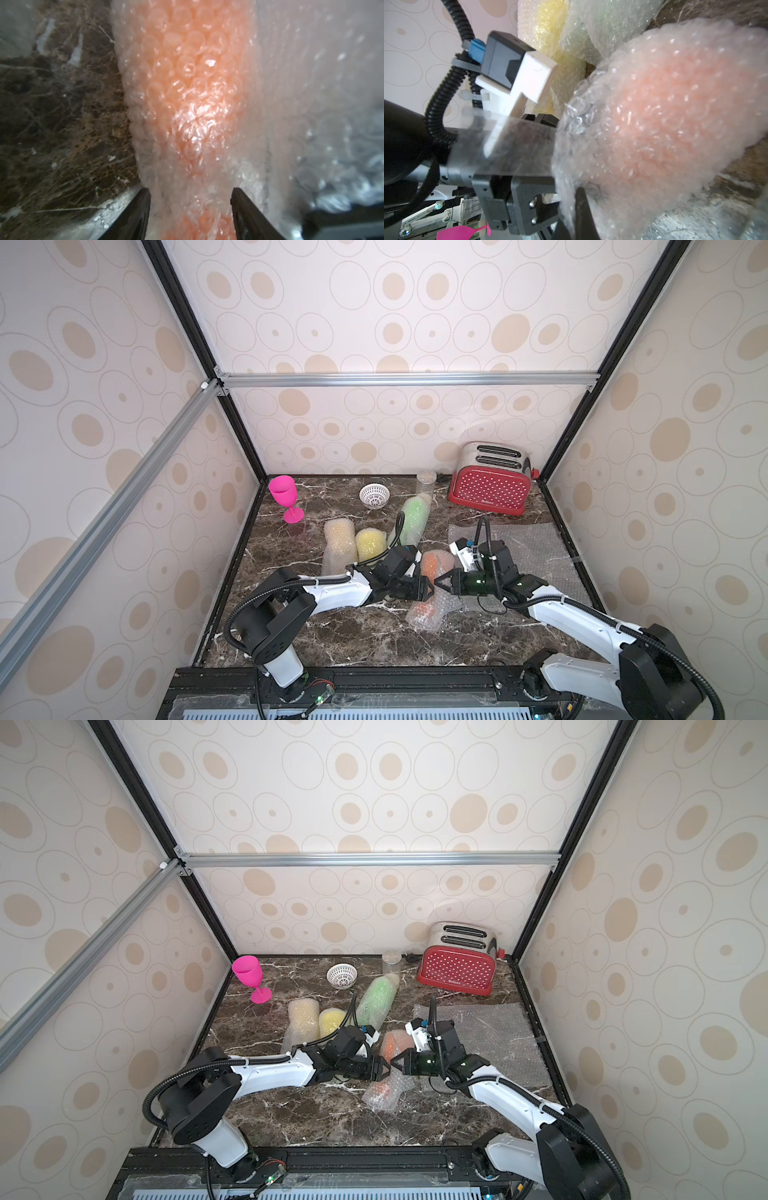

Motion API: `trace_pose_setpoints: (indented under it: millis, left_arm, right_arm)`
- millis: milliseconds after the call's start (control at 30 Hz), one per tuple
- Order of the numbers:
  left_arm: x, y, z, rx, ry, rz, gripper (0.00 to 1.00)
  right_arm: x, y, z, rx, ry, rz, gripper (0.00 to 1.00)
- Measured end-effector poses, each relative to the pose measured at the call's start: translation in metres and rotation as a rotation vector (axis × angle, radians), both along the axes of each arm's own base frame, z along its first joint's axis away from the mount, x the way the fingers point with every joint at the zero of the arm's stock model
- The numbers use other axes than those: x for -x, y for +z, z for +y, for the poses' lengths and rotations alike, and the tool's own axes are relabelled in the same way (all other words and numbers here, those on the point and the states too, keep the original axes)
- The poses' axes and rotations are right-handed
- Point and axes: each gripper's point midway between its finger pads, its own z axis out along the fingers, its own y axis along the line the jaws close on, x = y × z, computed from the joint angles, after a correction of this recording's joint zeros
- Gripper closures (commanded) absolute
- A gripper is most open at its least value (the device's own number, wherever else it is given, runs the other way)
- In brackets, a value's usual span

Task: Unpack wine glasses from bubble wrap
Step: Unwrap the bubble wrap at the center of the board.

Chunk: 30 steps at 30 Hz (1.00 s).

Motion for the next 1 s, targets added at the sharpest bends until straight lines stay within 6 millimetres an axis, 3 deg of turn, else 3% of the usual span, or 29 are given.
trace_pose_setpoints:
  millis: [367, 533, 667, 800, 1000]
  left_arm:
    - [-0.001, 0.008, -0.01, 0.062, -0.016, 0.006, 0.31]
    - [-0.001, -0.002, -0.013, 0.061, -0.017, 0.021, 0.54]
    - [-0.002, -0.004, -0.013, 0.054, -0.012, 0.021, 0.83]
    - [-0.002, -0.003, -0.013, 0.06, -0.011, 0.015, 0.92]
    - [0.002, -0.002, -0.001, 0.097, 0.017, 0.016, 0.98]
  right_arm:
    - [0.0, 0.008, 0.001, -0.021, 0.013, -0.027, 1.0]
    - [-0.001, 0.008, 0.005, -0.038, 0.022, -0.019, 1.0]
    - [0.0, 0.008, 0.005, -0.036, 0.026, -0.022, 1.0]
    - [0.005, 0.004, -0.005, 0.008, 0.021, -0.021, 1.0]
    - [0.003, 0.012, -0.039, 0.05, -0.07, -0.037, 1.0]
